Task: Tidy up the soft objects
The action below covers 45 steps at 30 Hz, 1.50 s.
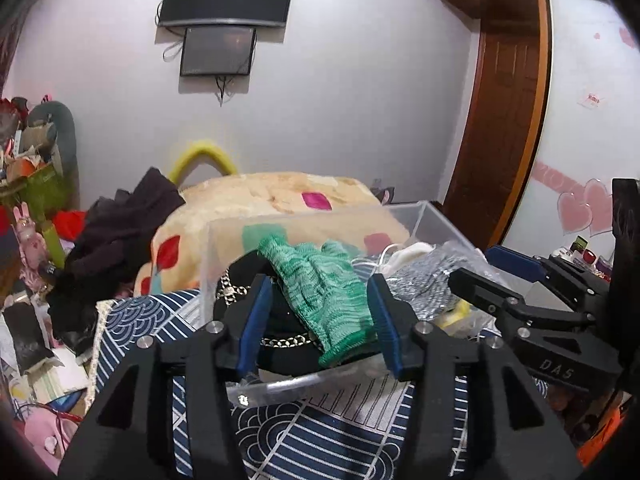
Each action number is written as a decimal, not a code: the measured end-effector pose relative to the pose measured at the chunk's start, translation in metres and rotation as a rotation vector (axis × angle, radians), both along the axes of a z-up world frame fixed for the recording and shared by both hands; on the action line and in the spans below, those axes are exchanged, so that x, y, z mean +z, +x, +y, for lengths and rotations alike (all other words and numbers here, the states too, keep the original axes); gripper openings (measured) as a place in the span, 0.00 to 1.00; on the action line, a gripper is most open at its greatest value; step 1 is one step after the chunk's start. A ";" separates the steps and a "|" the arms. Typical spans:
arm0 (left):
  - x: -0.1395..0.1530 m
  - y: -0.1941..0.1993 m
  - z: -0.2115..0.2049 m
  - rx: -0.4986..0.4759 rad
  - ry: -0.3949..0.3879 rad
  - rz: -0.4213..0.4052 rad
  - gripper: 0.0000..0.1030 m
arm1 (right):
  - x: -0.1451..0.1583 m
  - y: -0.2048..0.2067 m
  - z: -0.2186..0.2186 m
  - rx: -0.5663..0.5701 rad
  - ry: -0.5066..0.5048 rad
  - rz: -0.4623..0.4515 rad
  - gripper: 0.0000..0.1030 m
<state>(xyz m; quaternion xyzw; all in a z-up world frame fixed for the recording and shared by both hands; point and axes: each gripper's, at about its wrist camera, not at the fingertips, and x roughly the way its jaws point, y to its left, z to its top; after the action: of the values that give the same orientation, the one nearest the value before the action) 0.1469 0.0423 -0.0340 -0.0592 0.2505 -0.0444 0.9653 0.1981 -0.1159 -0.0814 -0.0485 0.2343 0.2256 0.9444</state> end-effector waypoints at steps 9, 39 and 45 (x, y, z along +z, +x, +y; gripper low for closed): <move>0.024 -0.039 0.002 0.008 0.018 -0.083 0.60 | 0.025 -0.031 -0.009 0.013 0.034 -0.107 0.69; 0.044 -0.111 -0.003 0.054 0.055 -0.246 0.89 | 0.033 -0.079 -0.017 0.032 0.110 -0.204 0.93; 0.044 -0.111 -0.004 0.055 0.056 -0.248 0.89 | 0.034 -0.079 -0.020 0.034 0.123 -0.200 0.93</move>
<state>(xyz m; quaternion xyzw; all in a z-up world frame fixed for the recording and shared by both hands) 0.0354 0.0380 0.0100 -0.0330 0.1289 -0.0176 0.9910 0.1191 -0.1355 -0.0475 -0.0167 0.1238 0.2496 0.9603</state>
